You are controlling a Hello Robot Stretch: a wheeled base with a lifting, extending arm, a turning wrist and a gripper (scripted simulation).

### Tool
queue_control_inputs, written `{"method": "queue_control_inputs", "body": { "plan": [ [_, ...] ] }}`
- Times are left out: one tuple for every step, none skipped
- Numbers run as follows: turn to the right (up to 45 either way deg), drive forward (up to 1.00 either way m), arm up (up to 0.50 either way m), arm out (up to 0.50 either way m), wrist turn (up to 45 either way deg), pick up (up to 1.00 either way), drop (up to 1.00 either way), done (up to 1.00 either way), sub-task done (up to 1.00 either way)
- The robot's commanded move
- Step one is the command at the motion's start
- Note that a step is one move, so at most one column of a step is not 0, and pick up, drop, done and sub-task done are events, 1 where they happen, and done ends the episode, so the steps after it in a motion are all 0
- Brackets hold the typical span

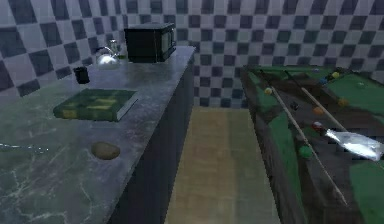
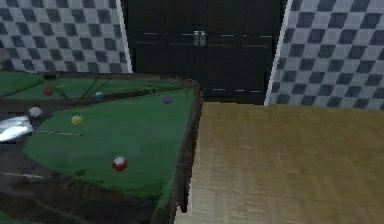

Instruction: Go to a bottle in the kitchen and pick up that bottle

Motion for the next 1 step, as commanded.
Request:
{"method": "queue_control_inputs", "body": {
  "plan": [
    [0.0,0.25,0.00,0.00,0.0,0.00,0.00,0.00,0.00]
  ]
}}
